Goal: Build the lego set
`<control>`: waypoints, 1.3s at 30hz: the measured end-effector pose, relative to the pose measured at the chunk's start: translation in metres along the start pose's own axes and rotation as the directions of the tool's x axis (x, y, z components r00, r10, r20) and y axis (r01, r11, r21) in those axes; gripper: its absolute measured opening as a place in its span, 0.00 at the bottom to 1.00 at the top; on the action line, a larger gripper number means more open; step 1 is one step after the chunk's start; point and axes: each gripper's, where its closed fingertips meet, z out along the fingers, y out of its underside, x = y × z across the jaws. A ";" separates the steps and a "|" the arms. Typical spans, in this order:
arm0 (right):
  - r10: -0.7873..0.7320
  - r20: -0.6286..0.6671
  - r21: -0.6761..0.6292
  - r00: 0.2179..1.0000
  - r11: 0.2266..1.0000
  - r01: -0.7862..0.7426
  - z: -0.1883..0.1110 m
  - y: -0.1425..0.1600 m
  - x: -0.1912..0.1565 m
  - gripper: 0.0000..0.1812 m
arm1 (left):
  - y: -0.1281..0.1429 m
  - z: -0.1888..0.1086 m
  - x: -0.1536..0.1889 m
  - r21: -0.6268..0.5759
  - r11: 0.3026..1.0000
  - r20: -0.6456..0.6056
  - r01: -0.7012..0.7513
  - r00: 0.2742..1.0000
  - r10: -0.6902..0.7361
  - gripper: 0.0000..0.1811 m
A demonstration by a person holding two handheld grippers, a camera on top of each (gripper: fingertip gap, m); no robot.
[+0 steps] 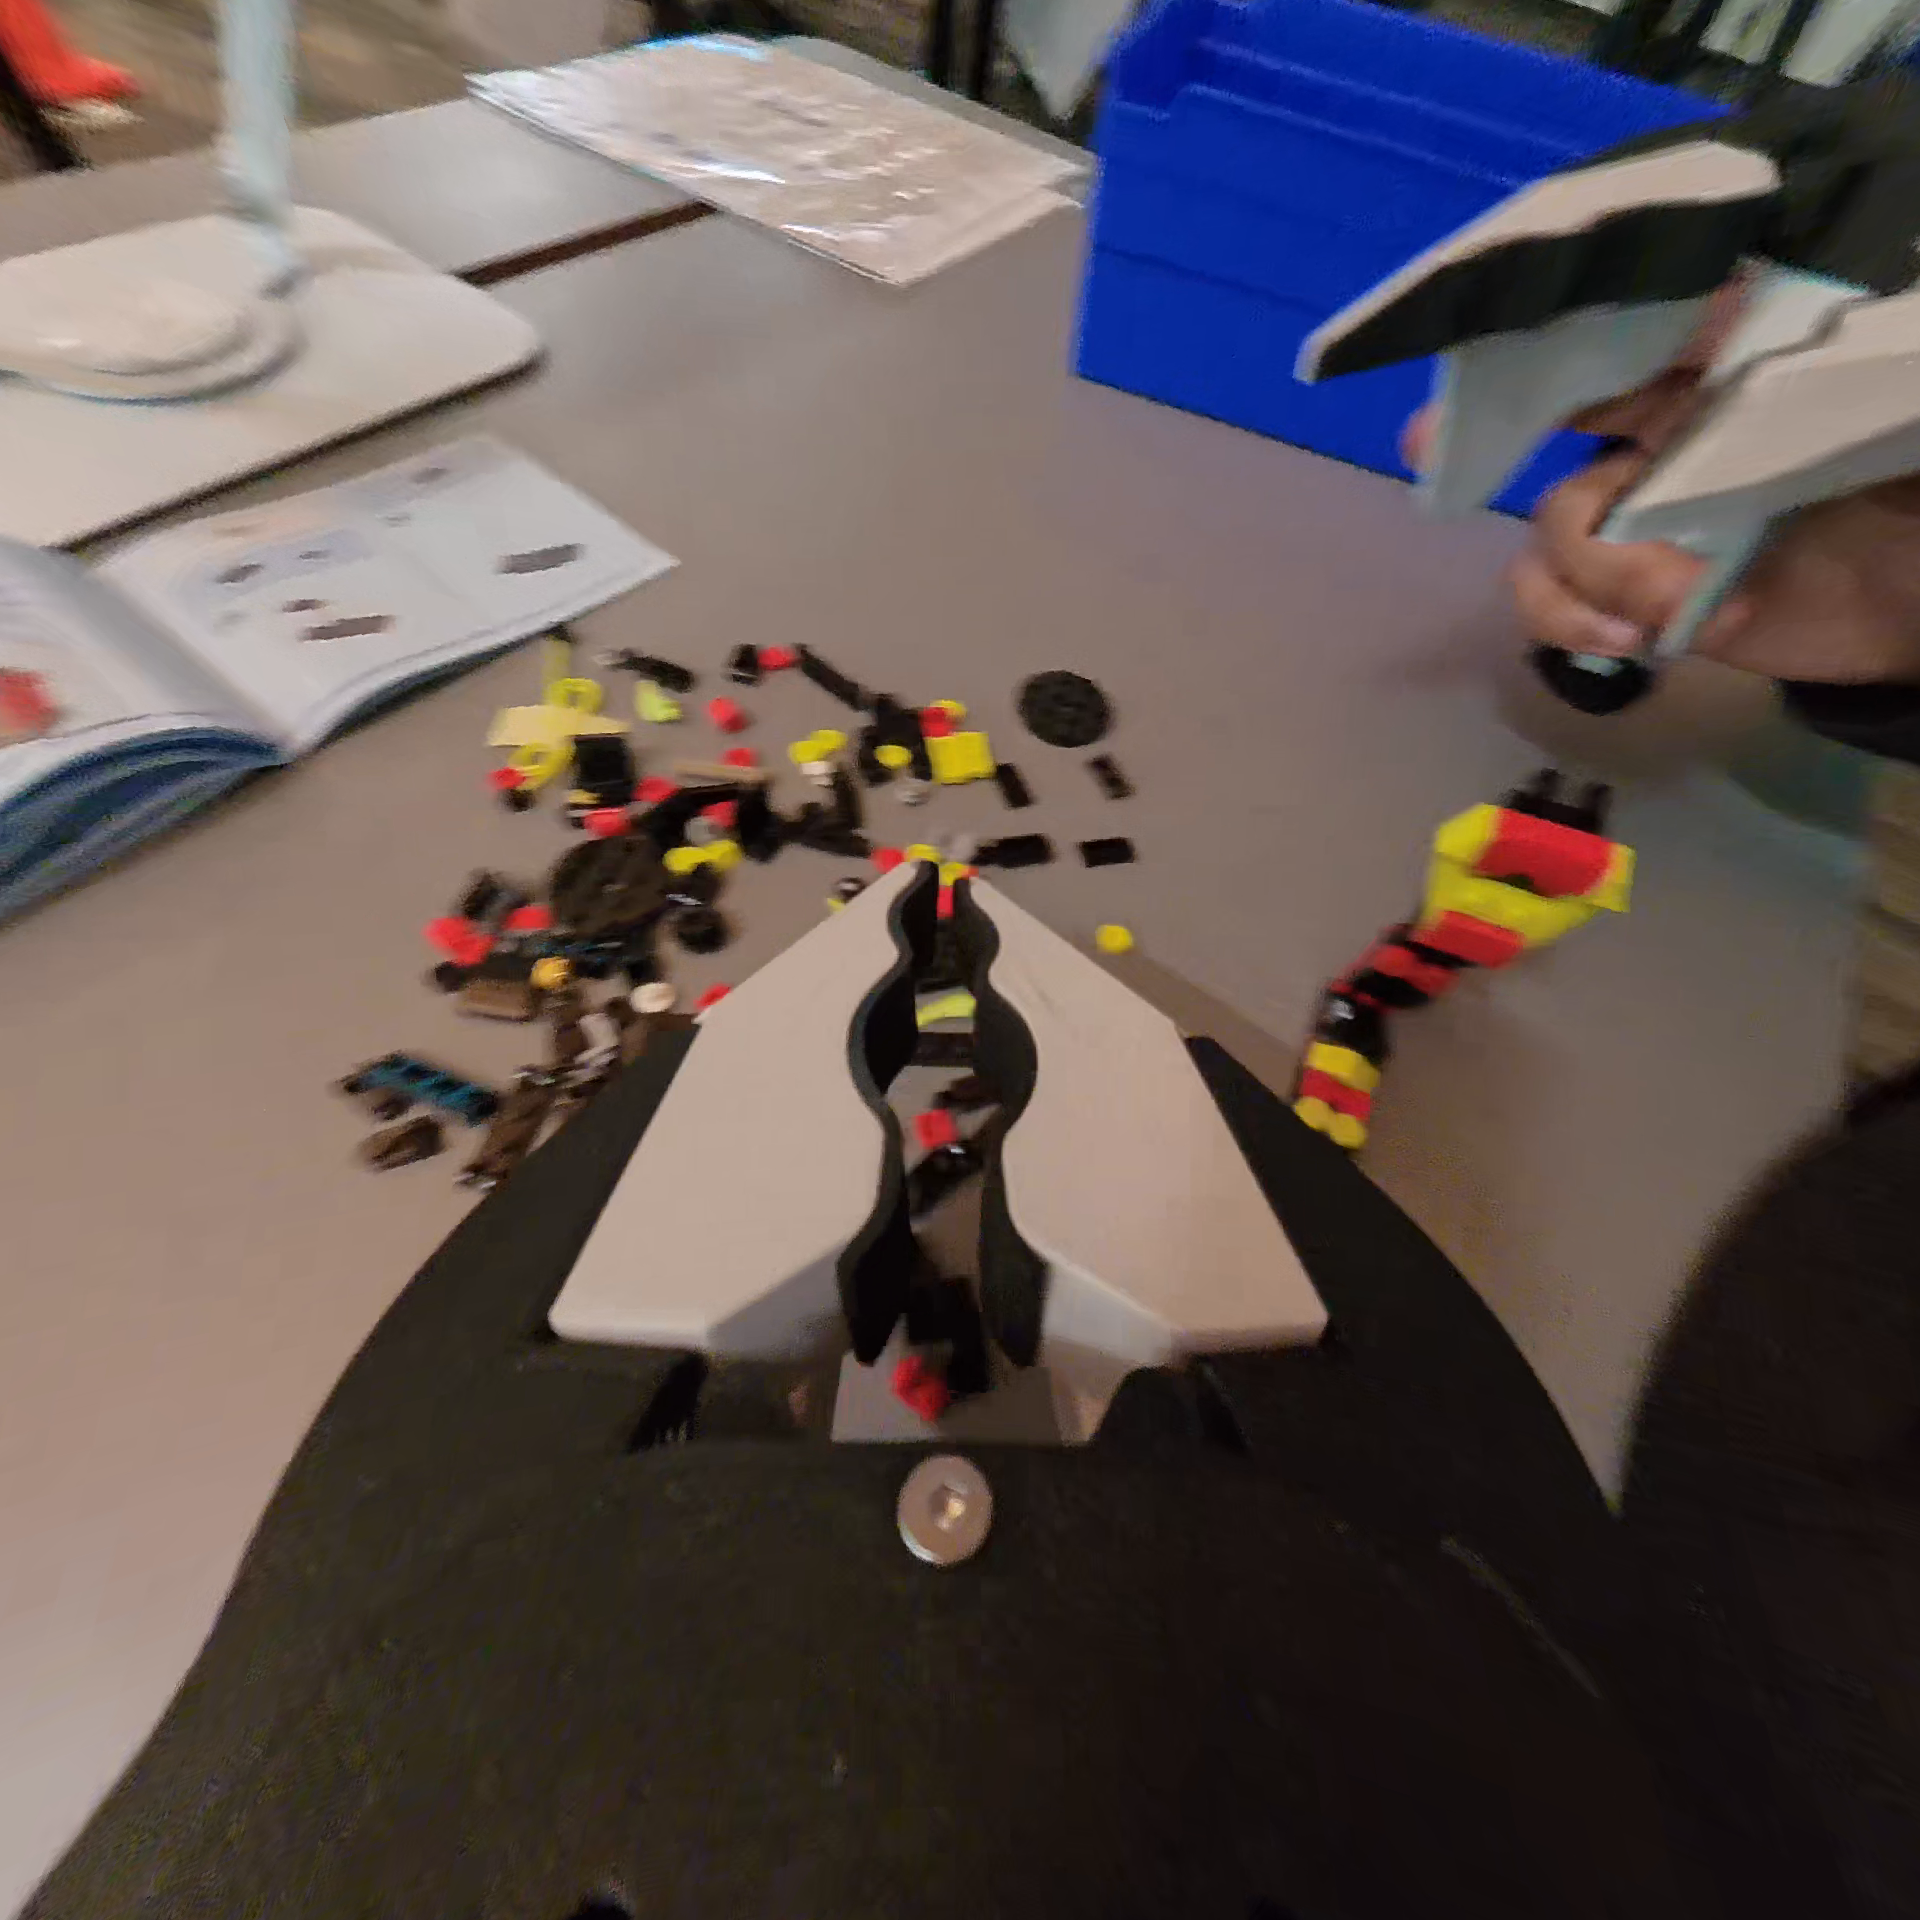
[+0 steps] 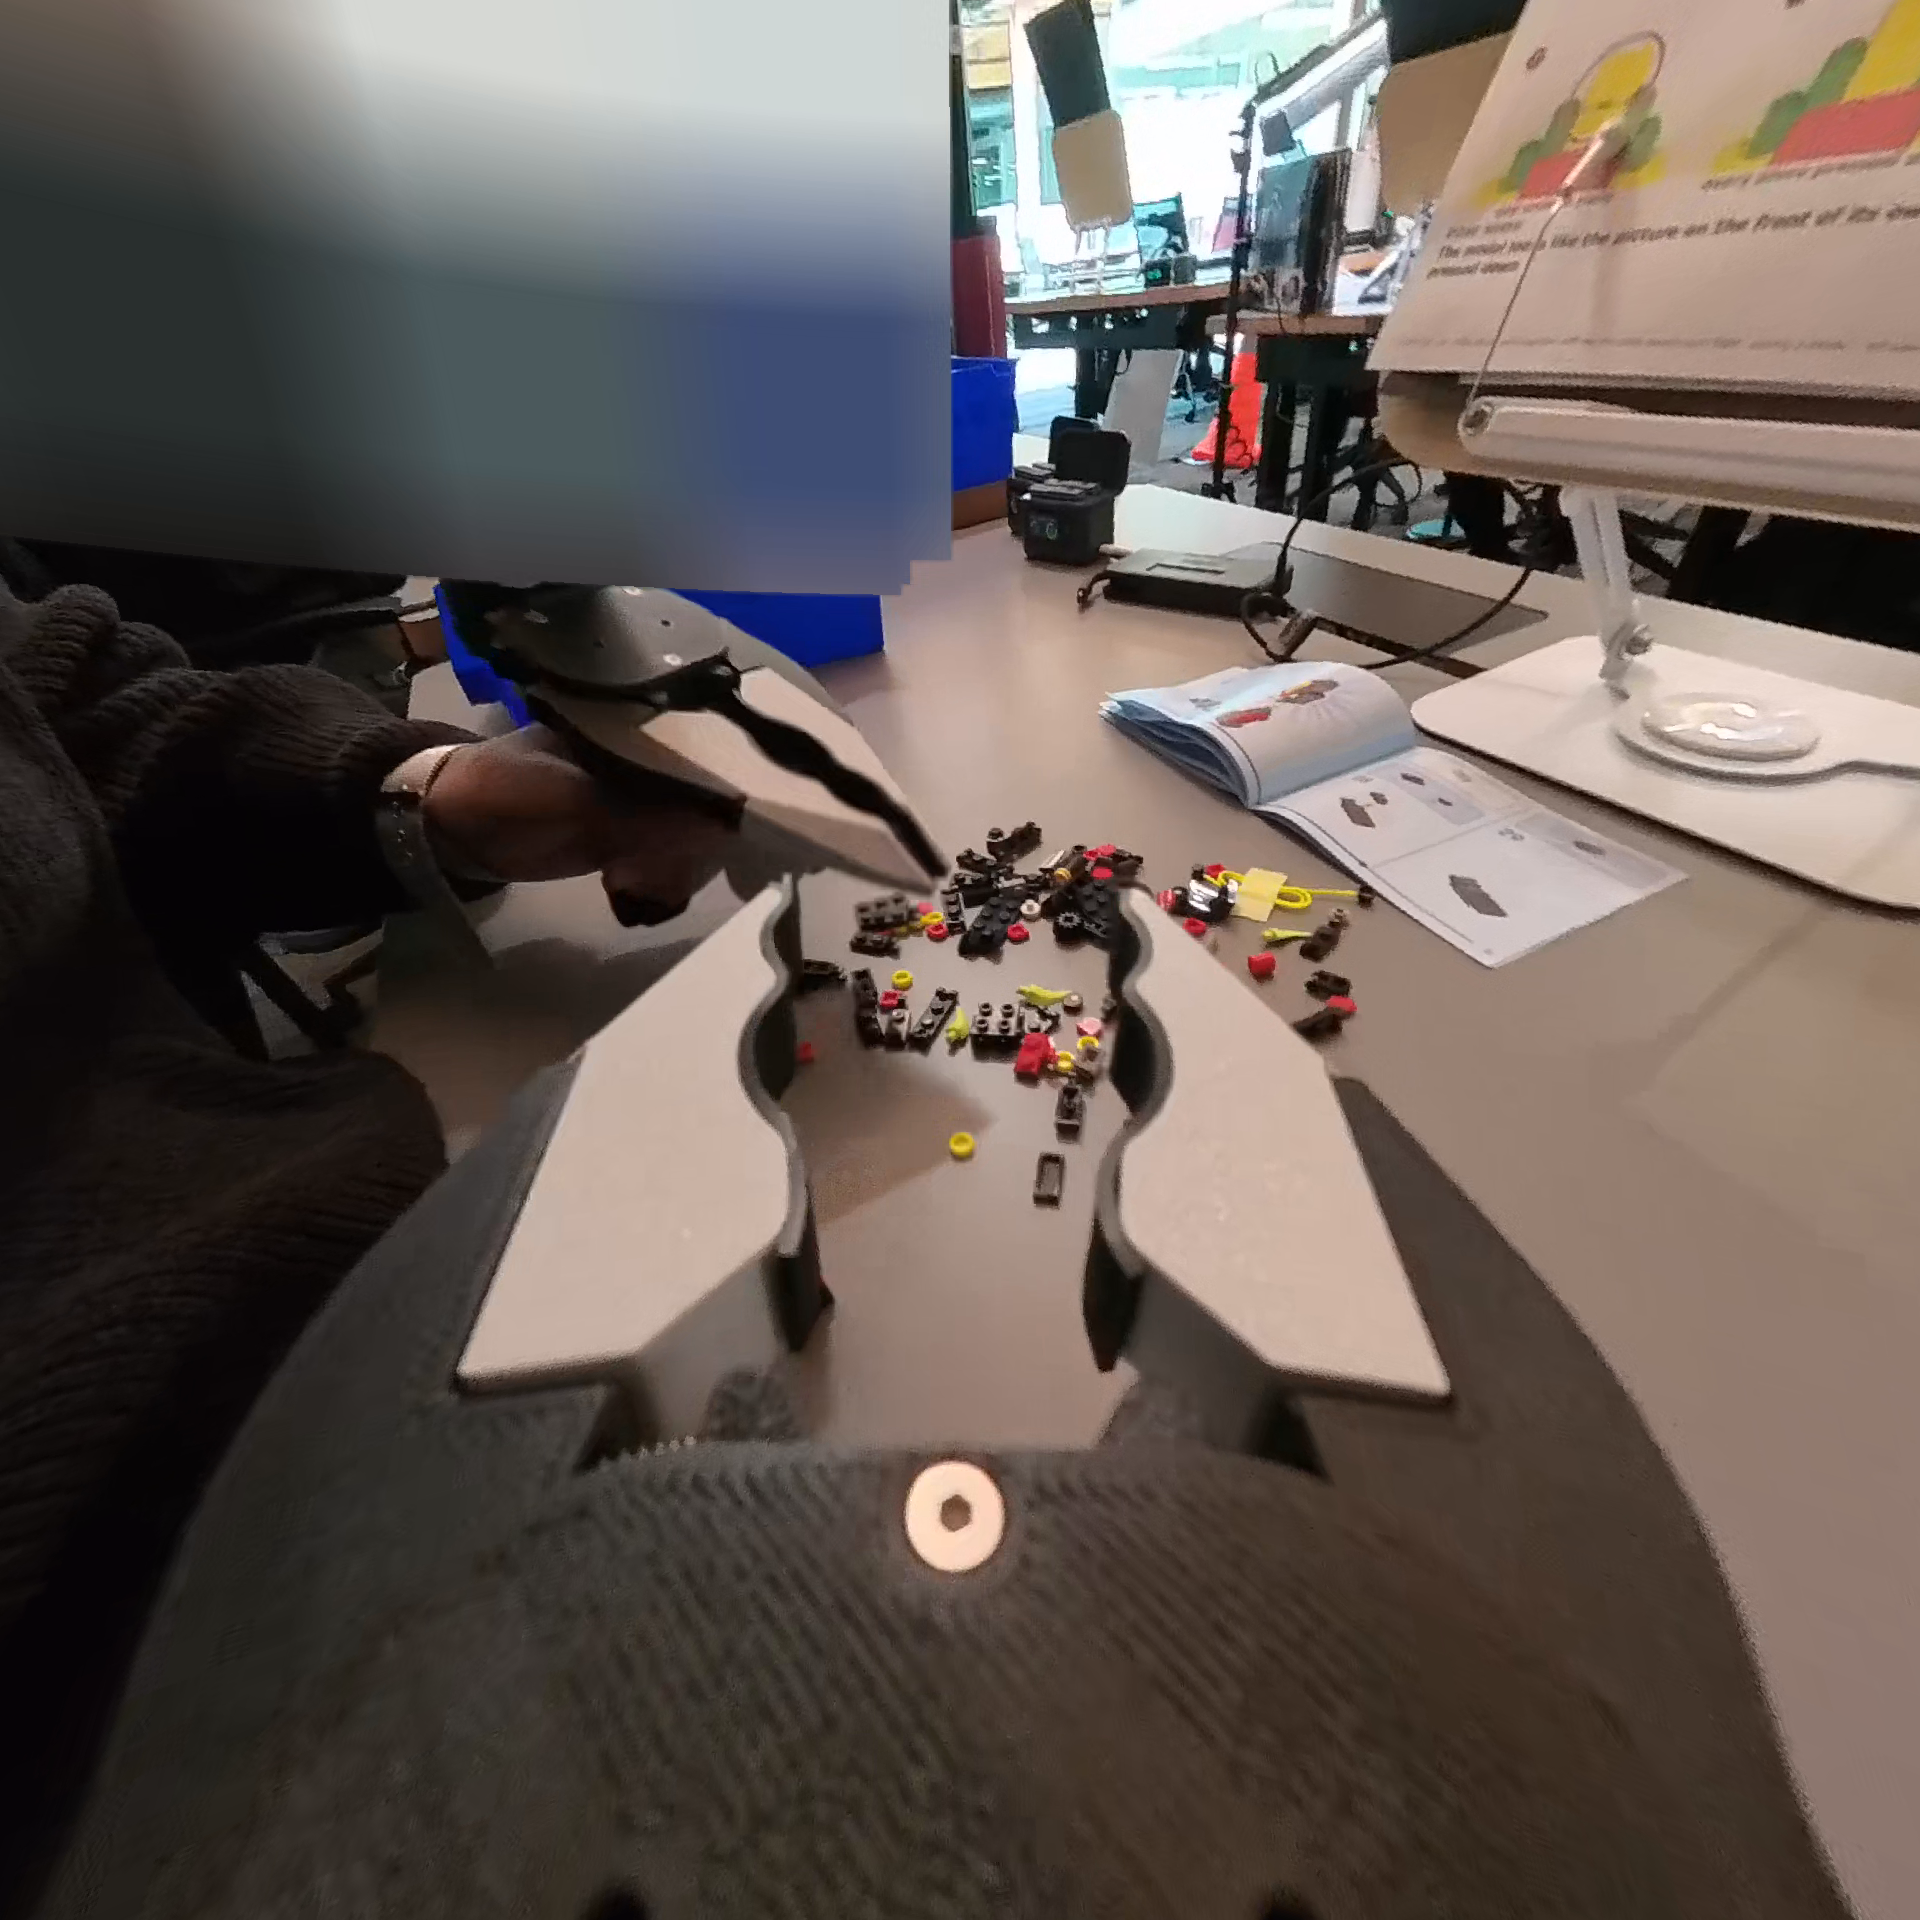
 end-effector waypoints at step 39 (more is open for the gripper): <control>-0.224 -0.295 0.063 0.929 0.966 0.252 -0.024 -0.029 0.017 0.08 | -0.026 -0.026 -0.042 0.198 0.971 0.191 0.131 0.967 -0.169 0.00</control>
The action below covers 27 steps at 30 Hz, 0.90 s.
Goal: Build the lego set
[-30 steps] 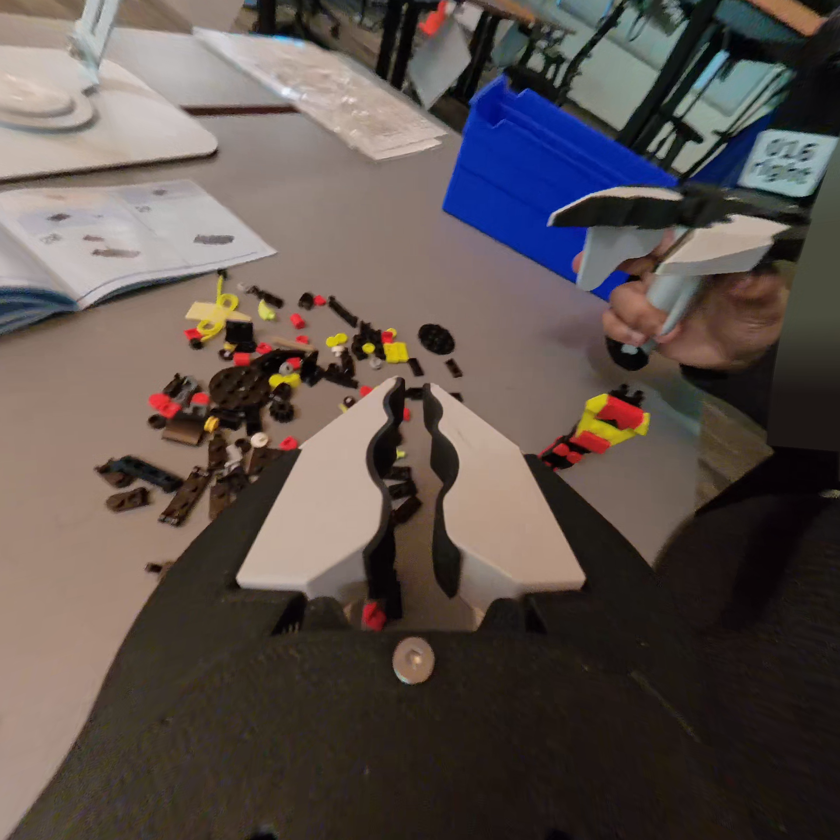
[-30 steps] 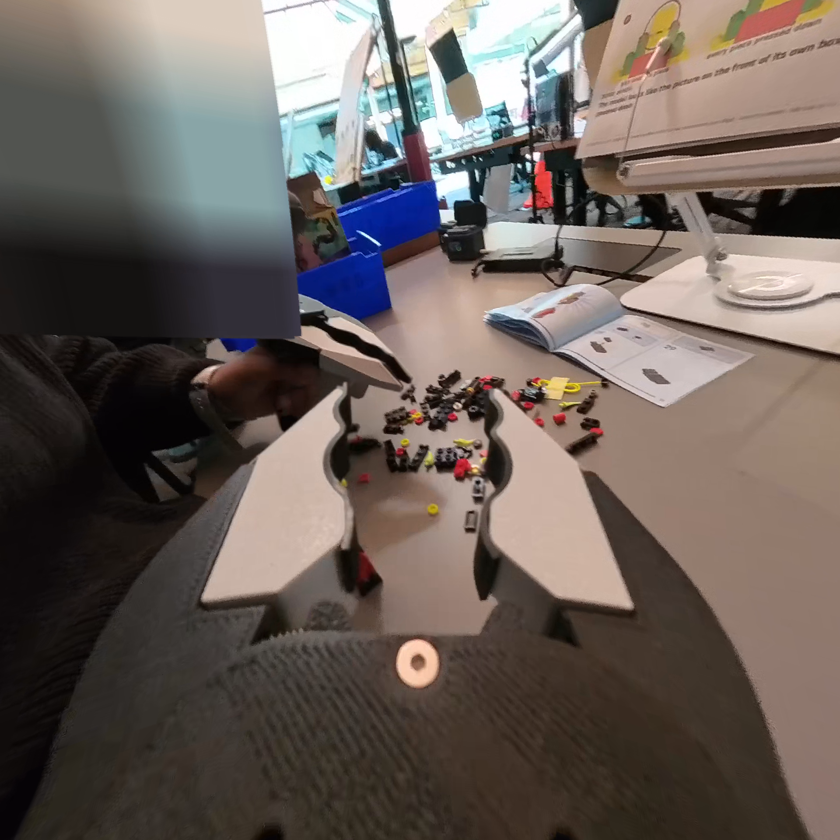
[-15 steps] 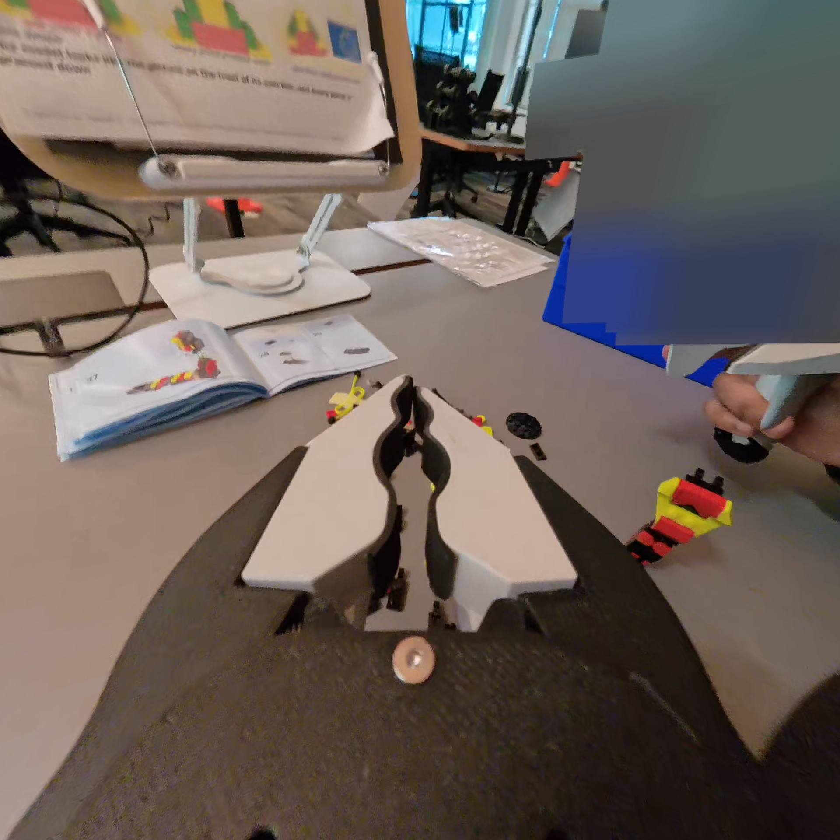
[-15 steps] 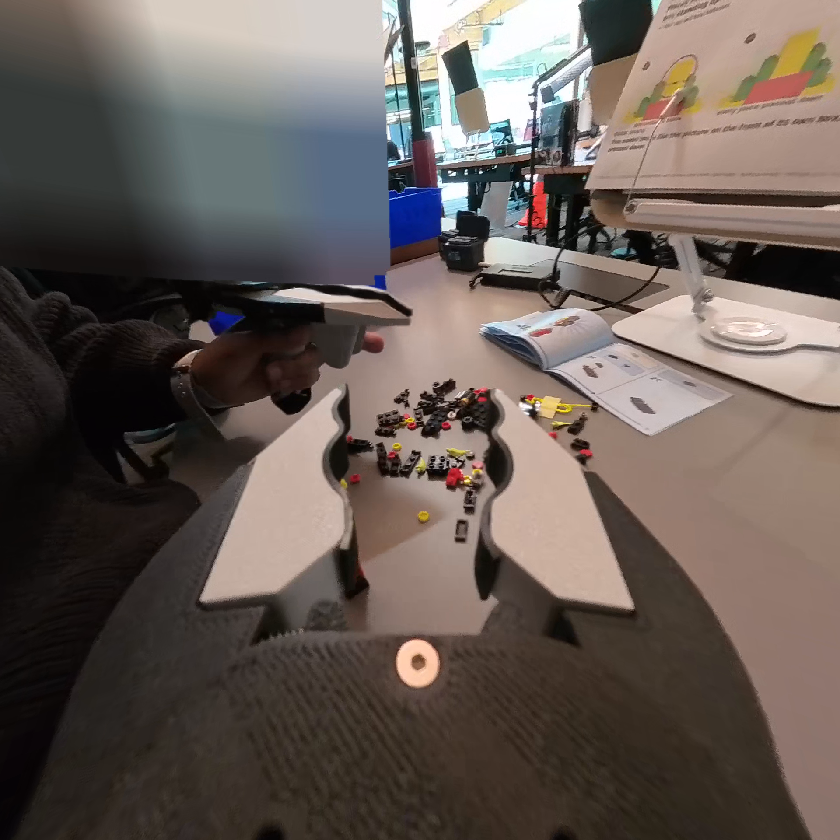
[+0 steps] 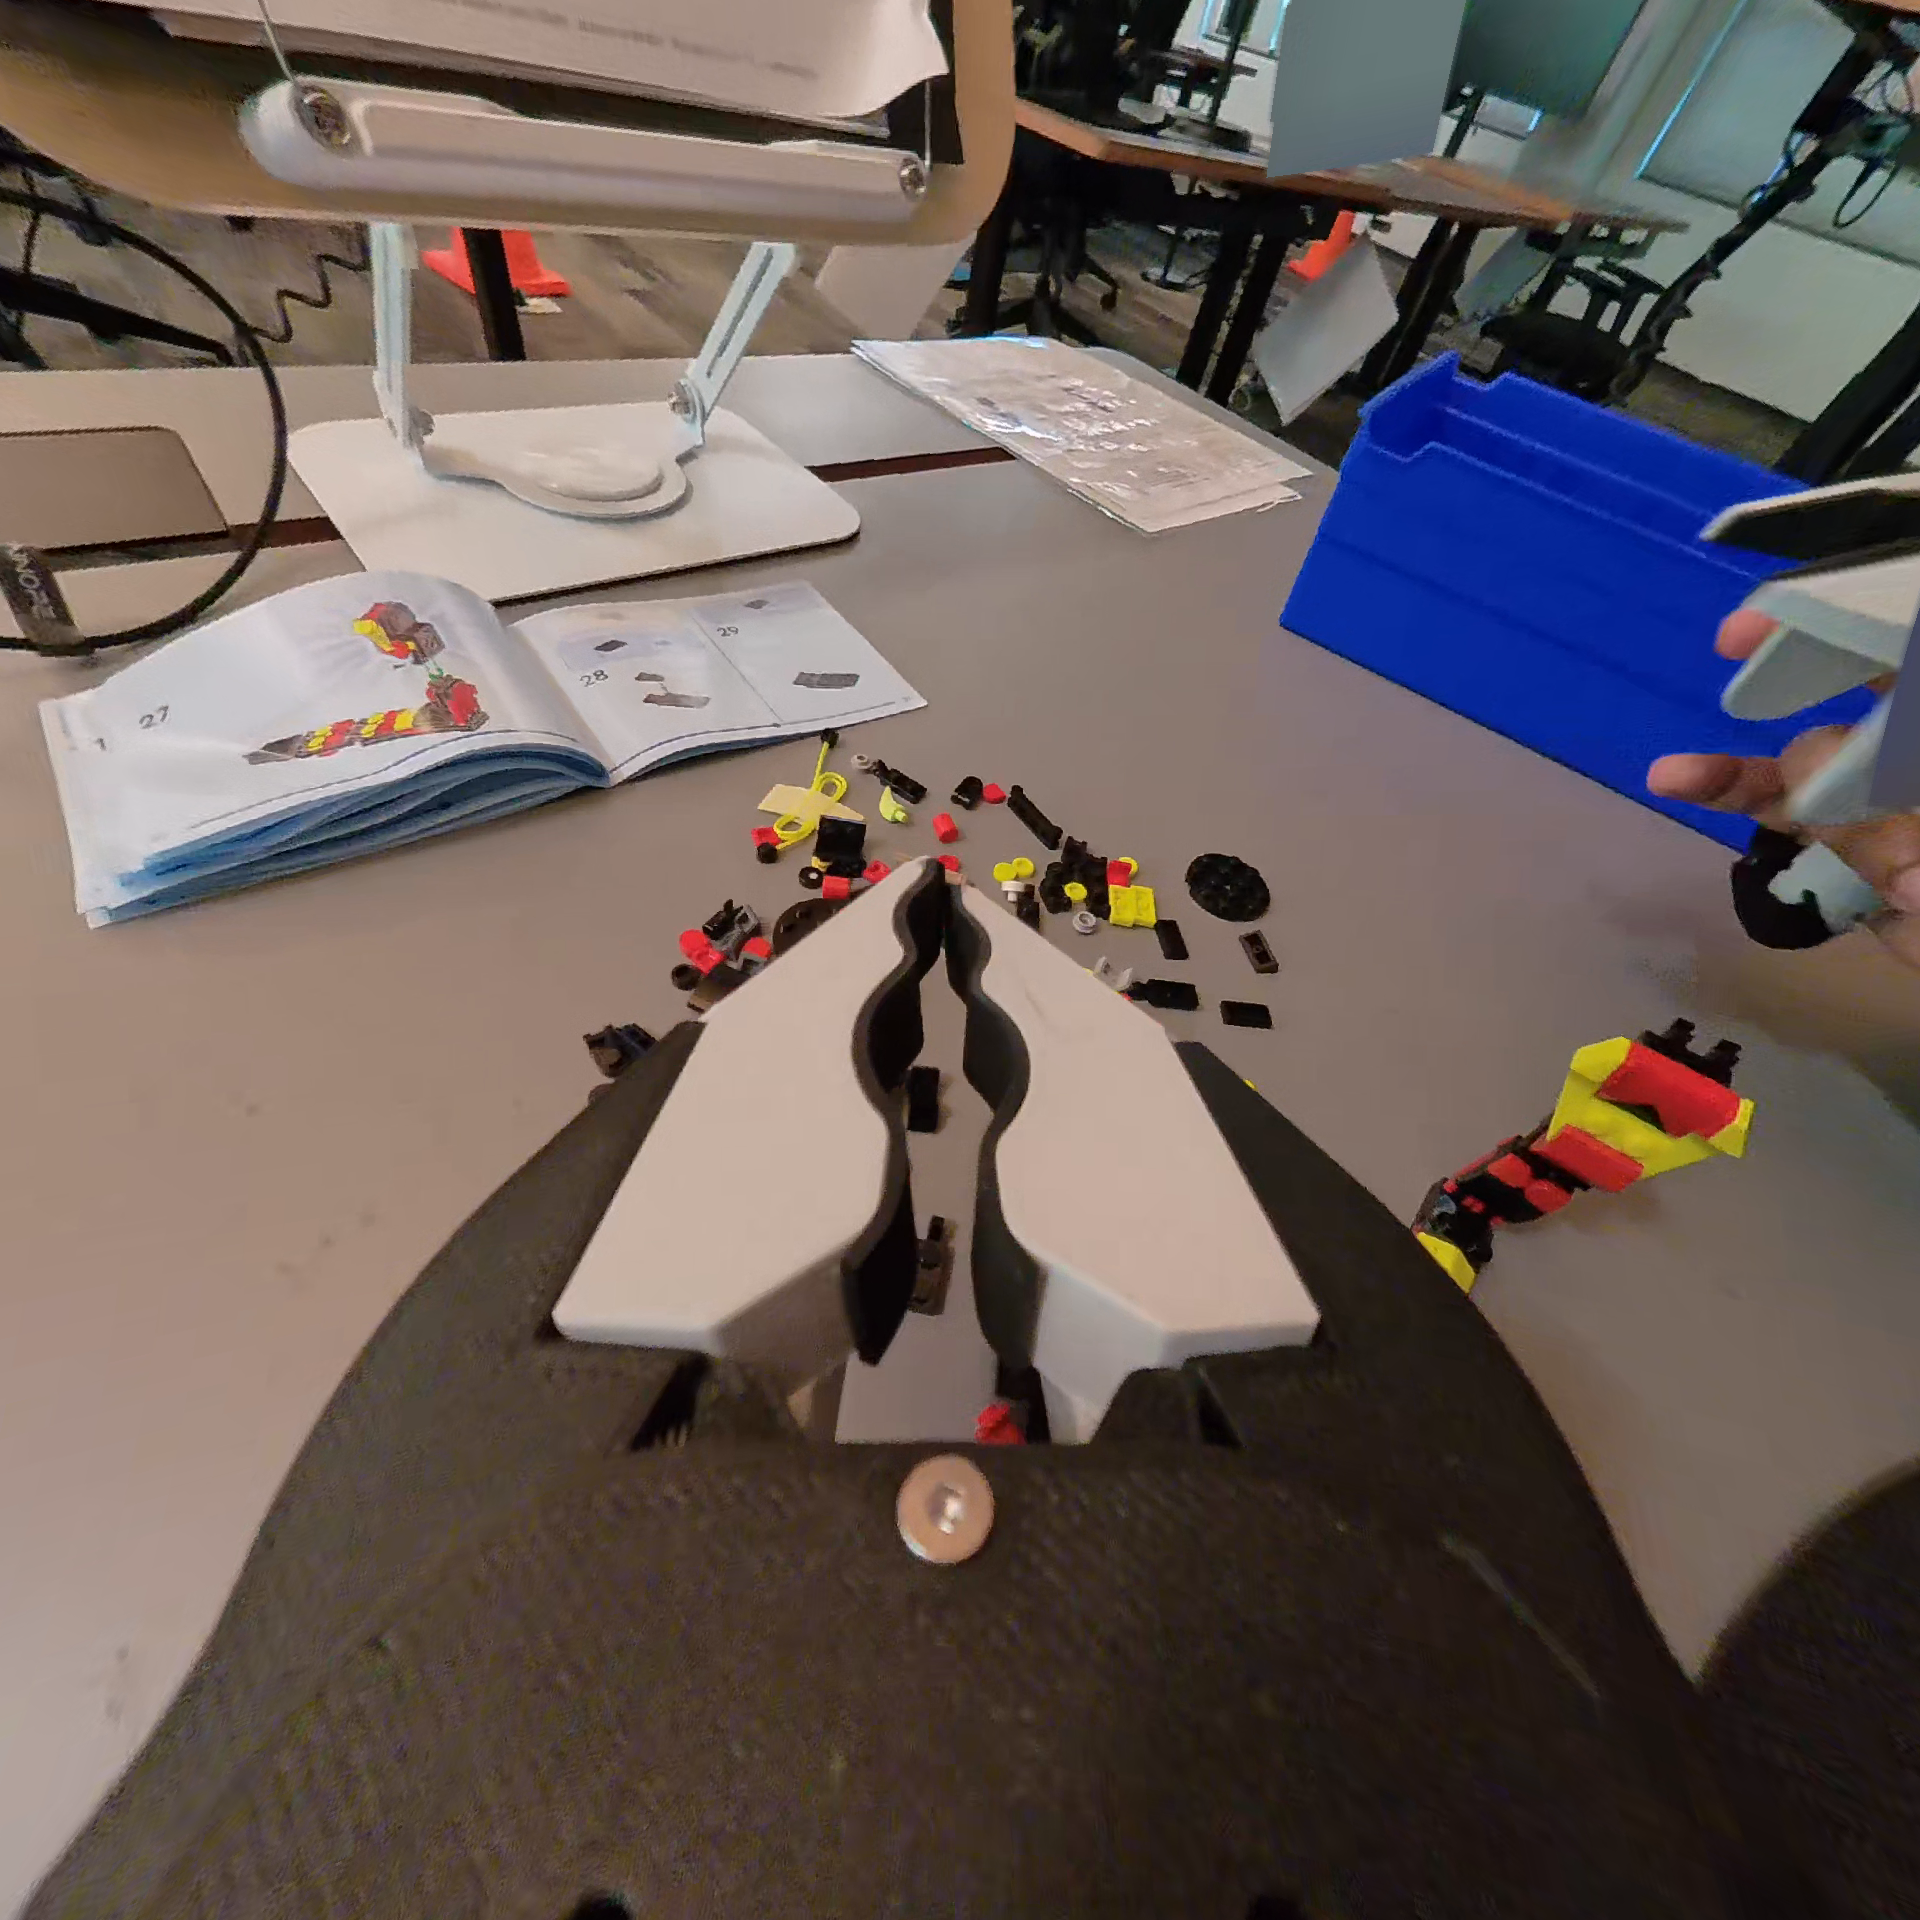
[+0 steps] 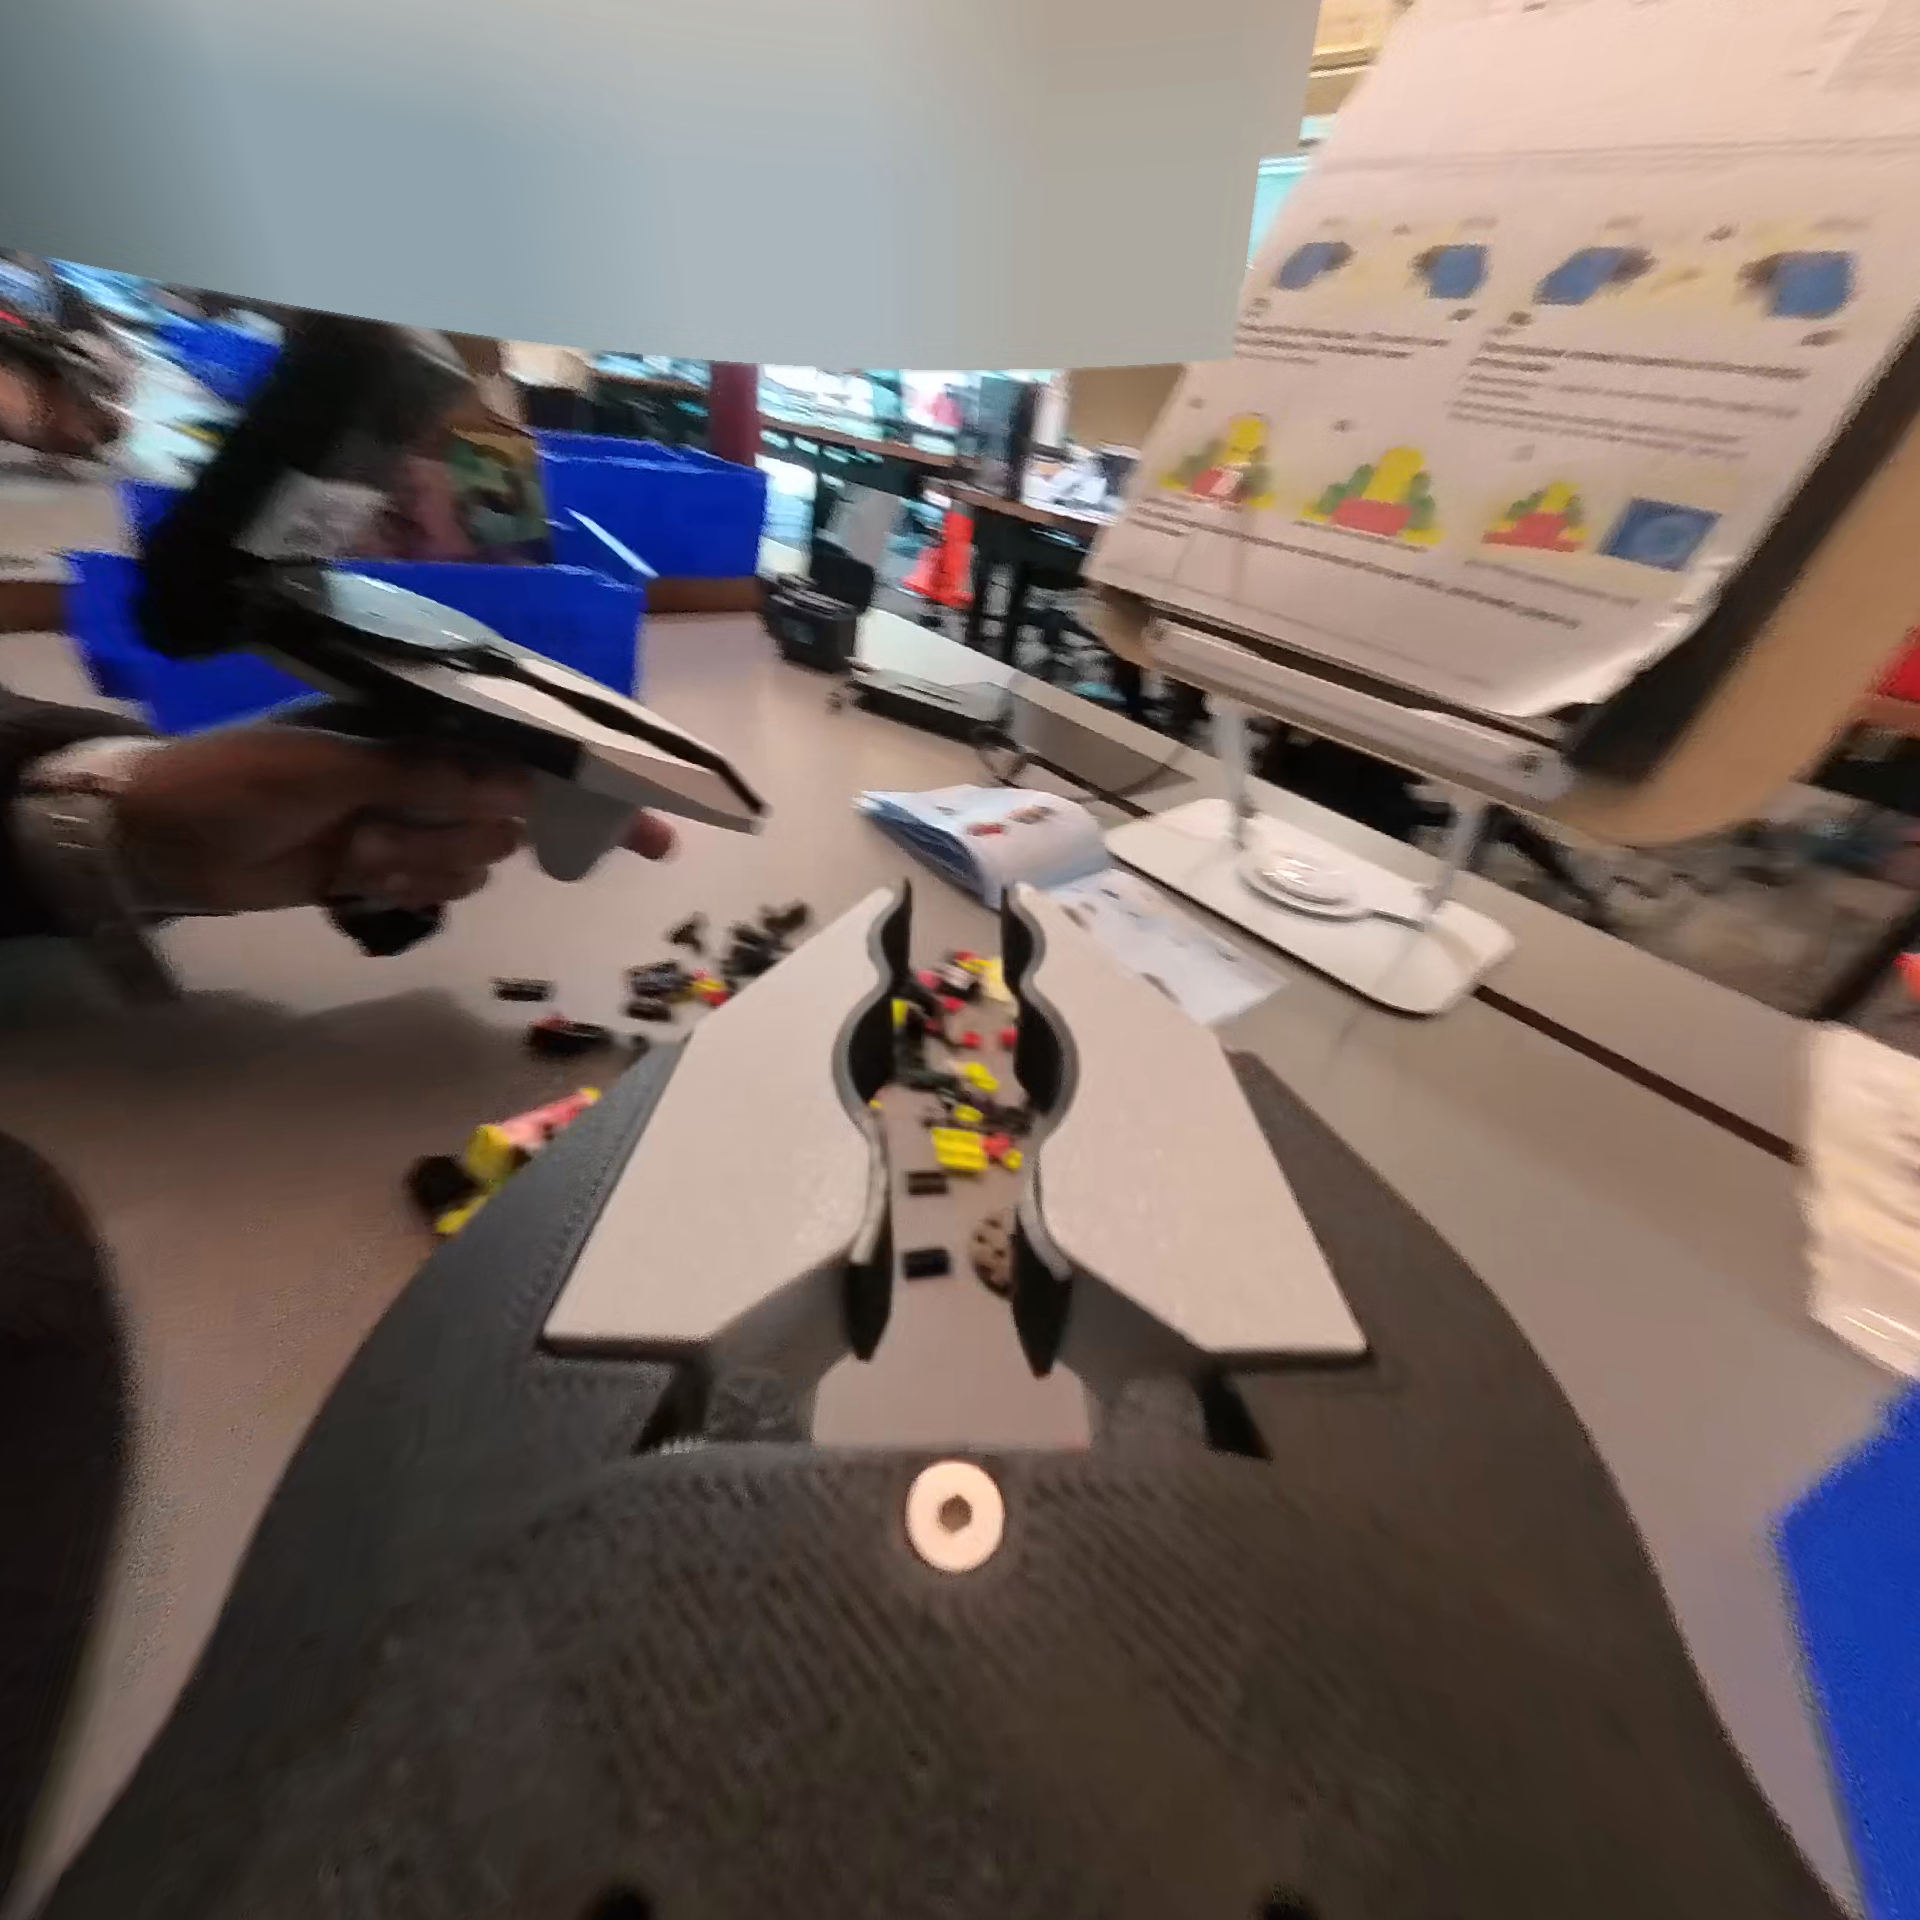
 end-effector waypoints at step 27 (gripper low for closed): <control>0.234 -0.228 -0.112 0.945 0.958 -0.264 0.007 0.034 0.036 0.00 | 0.015 0.006 0.028 -0.044 0.999 -0.171 0.027 0.985 -0.034 0.00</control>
